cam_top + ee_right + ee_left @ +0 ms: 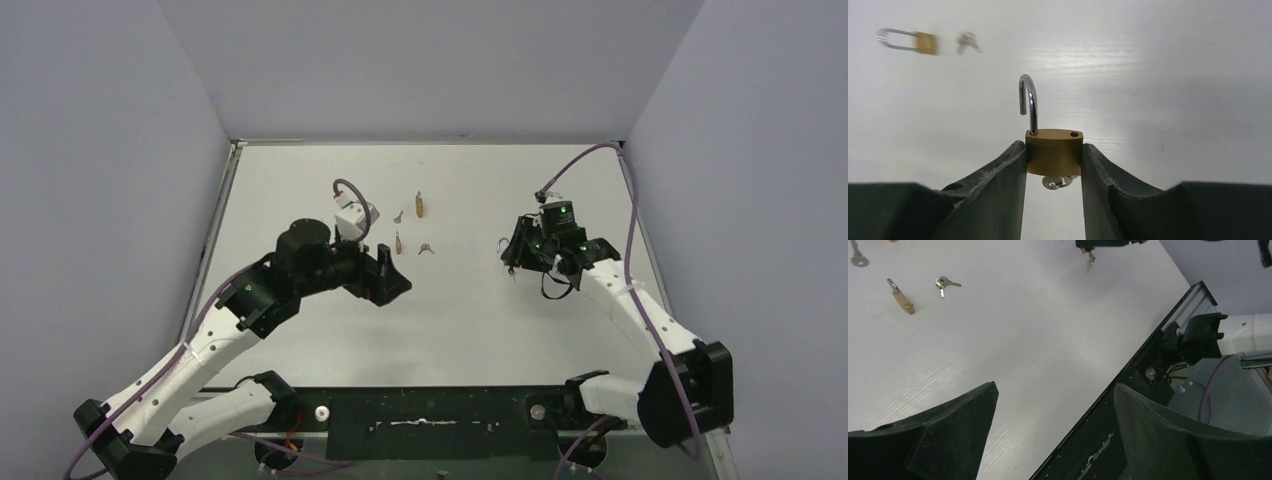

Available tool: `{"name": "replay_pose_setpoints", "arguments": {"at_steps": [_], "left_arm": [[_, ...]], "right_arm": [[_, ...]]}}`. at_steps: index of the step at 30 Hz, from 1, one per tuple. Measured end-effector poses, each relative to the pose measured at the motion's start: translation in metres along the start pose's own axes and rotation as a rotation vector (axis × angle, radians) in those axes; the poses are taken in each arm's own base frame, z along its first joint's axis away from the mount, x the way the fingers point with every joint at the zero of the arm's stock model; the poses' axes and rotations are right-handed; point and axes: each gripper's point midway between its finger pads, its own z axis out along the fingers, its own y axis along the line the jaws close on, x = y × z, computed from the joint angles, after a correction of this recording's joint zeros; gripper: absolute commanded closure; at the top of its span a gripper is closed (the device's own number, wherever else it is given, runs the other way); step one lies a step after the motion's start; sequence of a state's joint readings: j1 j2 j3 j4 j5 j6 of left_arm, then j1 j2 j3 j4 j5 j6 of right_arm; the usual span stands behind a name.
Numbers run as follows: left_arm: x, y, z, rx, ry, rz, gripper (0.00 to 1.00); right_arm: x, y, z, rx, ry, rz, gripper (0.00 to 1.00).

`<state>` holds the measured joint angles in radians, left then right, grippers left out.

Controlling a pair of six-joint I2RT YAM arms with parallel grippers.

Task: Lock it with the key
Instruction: Pick up the lock from the center of the board.

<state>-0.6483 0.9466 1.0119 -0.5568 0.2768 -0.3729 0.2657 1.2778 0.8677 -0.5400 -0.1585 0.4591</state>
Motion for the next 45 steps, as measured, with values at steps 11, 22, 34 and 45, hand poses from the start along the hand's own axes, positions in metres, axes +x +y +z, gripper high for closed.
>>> {"name": "replay_pose_setpoints", "arguments": {"at_steps": [11,22,34,45], "left_arm": [[0.025,-0.017,0.073,0.038,-0.331,0.061,0.14],[-0.057,-0.068,0.085,0.243,-0.767,0.083,0.14],[-0.063,-0.08,0.083,0.3,-0.824,0.05,0.19],[-0.053,-0.076,0.098,0.272,-0.8,0.044,0.19]], "right_arm": [[-0.039,0.137,-0.085,-0.379,-0.267,0.145,0.94],[-0.044,0.176,-0.116,-0.446,-0.337,0.289,0.93],[-0.061,0.183,-0.129,-0.492,-0.397,0.356,0.93],[-0.072,0.189,-0.154,-0.569,-0.443,0.408,0.92]]}}
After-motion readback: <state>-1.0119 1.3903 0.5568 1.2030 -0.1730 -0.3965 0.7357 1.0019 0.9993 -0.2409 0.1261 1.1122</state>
